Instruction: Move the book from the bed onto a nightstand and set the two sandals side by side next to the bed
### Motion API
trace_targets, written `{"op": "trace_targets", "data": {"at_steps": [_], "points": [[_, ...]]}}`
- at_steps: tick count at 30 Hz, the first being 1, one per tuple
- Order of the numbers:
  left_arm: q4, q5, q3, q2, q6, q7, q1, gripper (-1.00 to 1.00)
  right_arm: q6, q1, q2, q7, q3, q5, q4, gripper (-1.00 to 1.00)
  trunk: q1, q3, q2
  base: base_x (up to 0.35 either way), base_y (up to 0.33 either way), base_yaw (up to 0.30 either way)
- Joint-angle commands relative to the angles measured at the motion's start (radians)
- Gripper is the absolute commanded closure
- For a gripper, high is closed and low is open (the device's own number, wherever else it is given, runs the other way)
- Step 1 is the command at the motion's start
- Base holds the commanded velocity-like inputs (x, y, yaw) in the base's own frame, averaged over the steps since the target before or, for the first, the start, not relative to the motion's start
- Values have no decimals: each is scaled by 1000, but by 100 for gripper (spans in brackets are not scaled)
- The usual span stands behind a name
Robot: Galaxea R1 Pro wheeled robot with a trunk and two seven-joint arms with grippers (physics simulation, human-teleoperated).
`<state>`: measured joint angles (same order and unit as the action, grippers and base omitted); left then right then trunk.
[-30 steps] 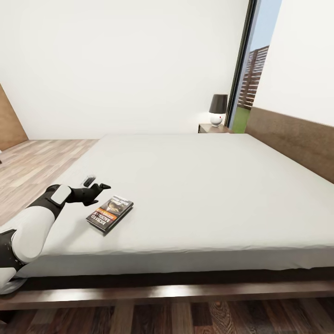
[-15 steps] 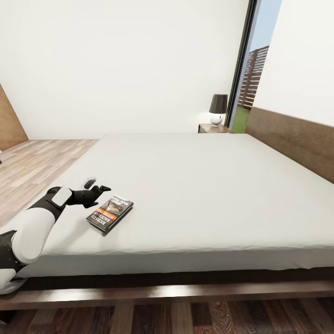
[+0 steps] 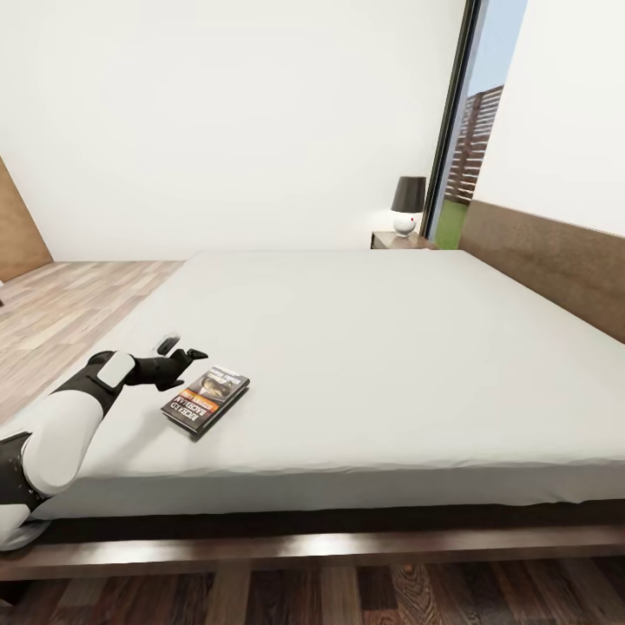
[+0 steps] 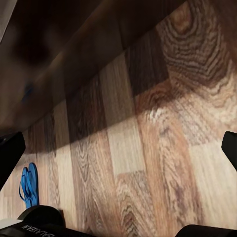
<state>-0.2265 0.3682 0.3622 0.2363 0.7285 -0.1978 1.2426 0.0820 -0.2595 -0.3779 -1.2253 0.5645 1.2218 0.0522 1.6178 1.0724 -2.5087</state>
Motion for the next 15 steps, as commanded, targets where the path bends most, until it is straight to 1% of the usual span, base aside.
{"op": "trace_targets", "data": {"at_steps": [1, 15], "points": [[-1, -5, 6, 0, 5, -3, 0, -100, 9, -1, 1, -3, 8, 5, 3, -100, 0, 1, 0, 0, 0, 0], [1, -5, 6, -1, 5, -3, -2, -100, 9, -1, 1, -3, 8, 4, 3, -100, 0, 1, 0, 0, 0, 0]]}}
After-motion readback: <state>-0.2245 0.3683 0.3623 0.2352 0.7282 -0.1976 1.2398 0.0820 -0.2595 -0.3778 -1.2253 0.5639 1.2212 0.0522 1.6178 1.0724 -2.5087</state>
